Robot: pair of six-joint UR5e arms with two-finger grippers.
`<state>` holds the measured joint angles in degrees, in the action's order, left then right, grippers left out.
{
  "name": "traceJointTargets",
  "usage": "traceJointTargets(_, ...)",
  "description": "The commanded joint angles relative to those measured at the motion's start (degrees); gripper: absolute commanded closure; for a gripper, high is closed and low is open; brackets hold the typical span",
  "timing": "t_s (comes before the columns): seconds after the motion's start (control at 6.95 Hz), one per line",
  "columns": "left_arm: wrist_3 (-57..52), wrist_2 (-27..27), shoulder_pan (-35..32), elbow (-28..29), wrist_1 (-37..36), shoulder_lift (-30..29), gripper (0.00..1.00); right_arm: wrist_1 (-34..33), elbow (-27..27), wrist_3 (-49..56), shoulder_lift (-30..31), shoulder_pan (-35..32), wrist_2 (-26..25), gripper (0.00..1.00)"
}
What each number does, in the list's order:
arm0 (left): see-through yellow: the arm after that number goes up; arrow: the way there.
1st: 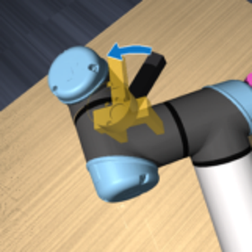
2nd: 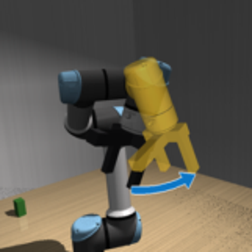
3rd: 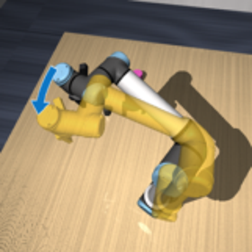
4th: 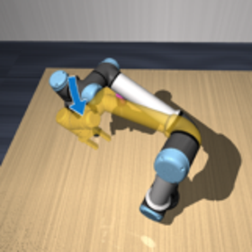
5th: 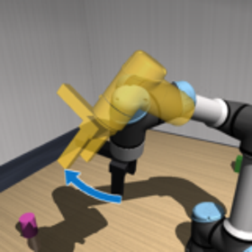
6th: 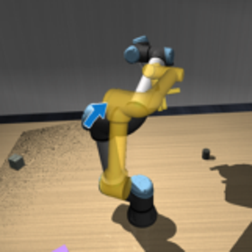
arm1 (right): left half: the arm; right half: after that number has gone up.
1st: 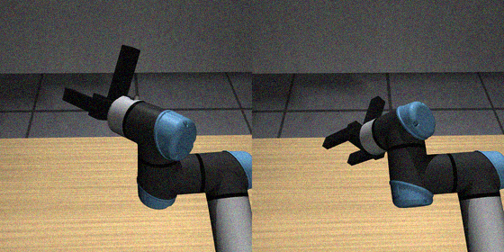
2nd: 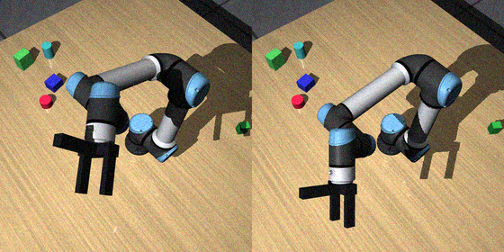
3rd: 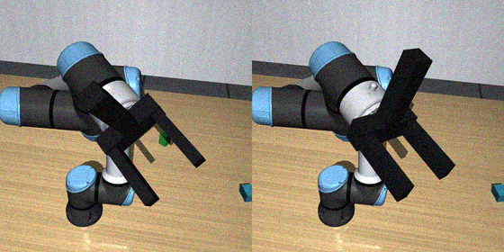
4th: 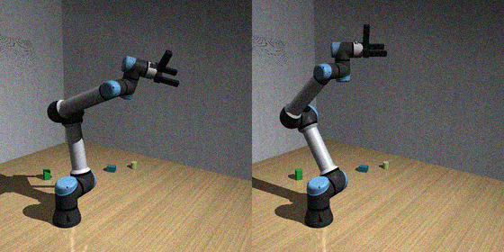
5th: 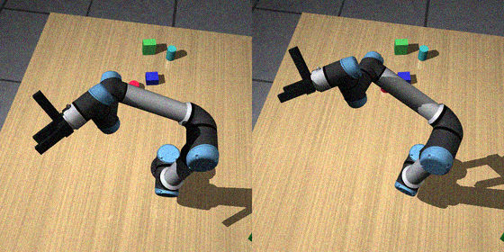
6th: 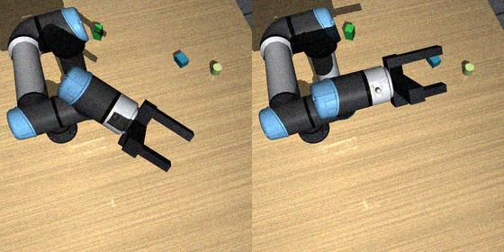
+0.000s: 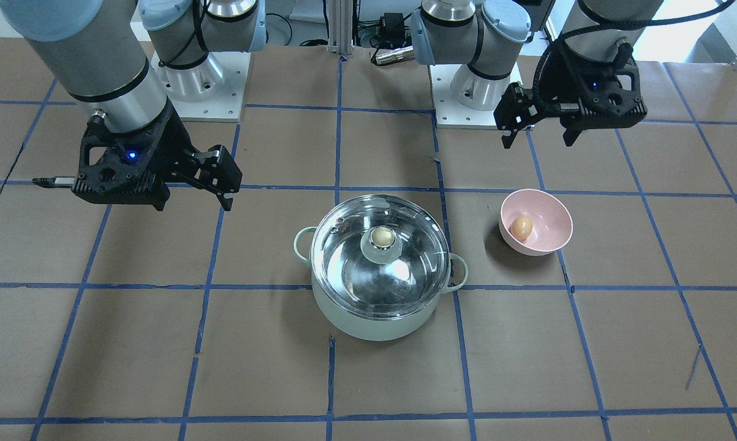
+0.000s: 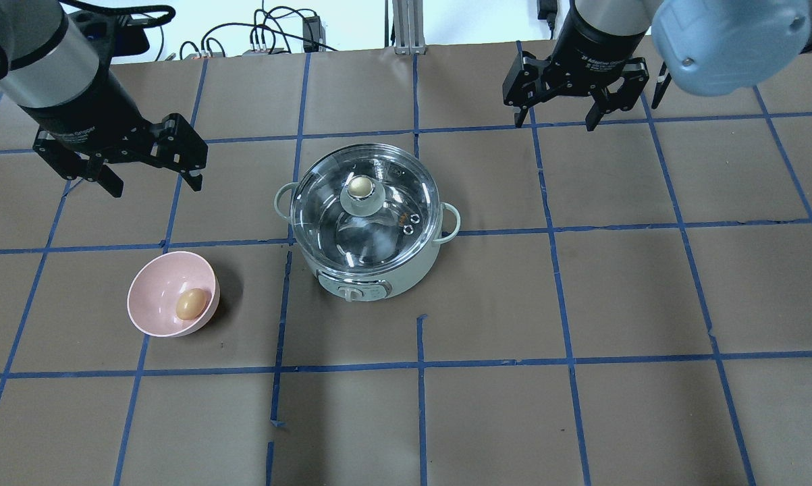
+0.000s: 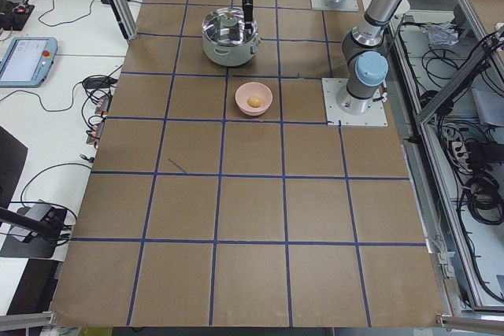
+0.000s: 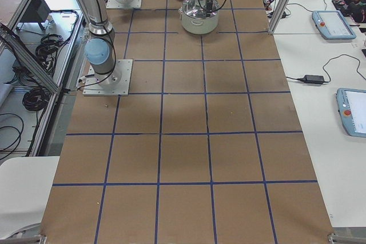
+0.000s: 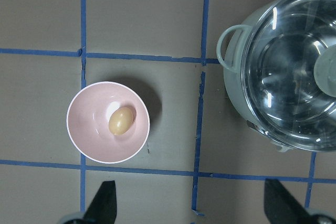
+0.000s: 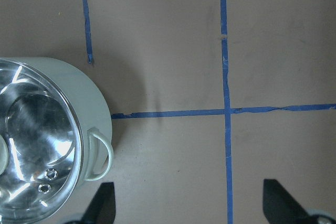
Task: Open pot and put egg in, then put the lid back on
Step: 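Lower the left gripper toward the egg while the right gripper approaches the pot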
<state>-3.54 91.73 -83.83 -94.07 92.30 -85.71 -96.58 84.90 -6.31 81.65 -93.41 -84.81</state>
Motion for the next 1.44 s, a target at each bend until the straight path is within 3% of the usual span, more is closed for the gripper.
traceJointTargets(0.0,-6.46,-0.23,6.63,-7.14,-4.54,-0.42,0.00,-0.98,0.00,-0.02,-0.18,-0.02,0.00,0.00)
traceJointTargets(0.29,-8.58,-0.23,10.25,-14.27,-13.69,-0.42,0.00,-2.11,-0.09,0.06,-0.35,-0.02,0.00,0.00)
traceJointTargets(0.43,-9.90,-0.32,13.05,-17.00,-14.86,-0.34,0.00,-6.38,-0.44,-0.37,-1.31,-0.11,0.70,0.00)
traceJointTargets(0.72,-12.98,-6.26,16.94,-23.49,-21.76,-0.51,0.00,-7.04,-3.15,-2.73,-3.60,-2.03,0.88,0.00)
traceJointTargets(0.86,-14.64,-6.12,16.95,-25.97,-25.99,-0.51,0.00,-7.04,-3.86,-4.83,-4.22,-2.56,0.97,0.00)
traceJointTargets(1.01,-15.27,-6.29,17.04,-28.25,-28.38,-0.60,0.00,-7.22,-5.17,-8.08,-5.61,-4.83,0.97,0.00)
traceJointTargets(1.29,-18.49,-5.77,17.12,-33.62,-41.53,-3.39,0.00,-13.41,-6.33,-19.20,-10.61,-12.46,0.79,0.01)
